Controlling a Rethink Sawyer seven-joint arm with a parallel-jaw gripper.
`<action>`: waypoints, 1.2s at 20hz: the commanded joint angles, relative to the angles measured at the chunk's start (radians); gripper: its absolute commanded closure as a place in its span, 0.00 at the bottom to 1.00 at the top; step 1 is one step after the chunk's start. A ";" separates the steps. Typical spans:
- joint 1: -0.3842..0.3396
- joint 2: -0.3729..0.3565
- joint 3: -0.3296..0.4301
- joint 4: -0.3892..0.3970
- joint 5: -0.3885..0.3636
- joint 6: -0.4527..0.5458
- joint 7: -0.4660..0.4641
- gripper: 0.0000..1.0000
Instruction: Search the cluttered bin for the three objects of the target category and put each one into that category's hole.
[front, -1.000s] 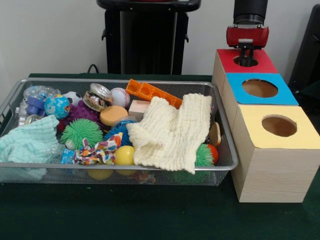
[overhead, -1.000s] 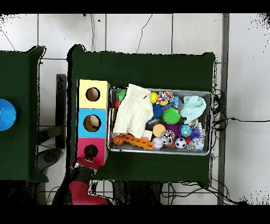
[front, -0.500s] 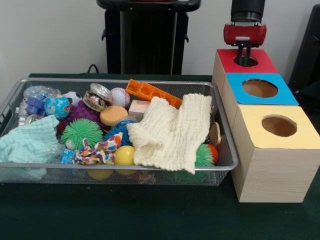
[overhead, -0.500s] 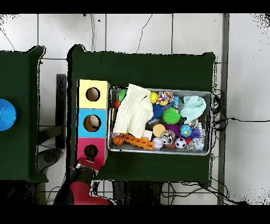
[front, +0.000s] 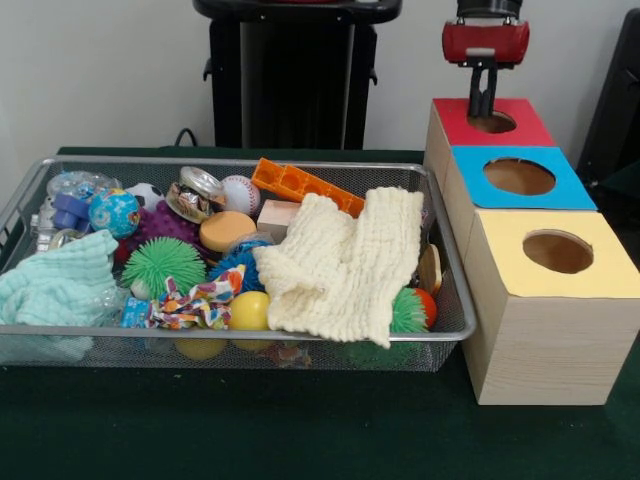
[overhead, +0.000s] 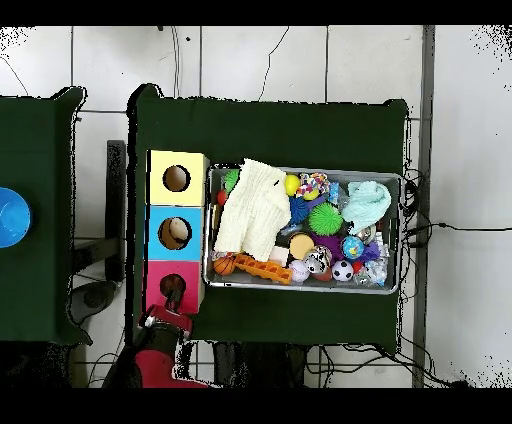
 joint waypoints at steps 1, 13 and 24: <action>-0.034 -0.060 0.049 0.036 -0.010 0.153 0.233 1.00; -0.065 -0.067 0.050 0.030 -0.053 0.172 0.238 1.00; -0.181 -0.103 0.045 -0.011 -0.132 0.194 0.187 1.00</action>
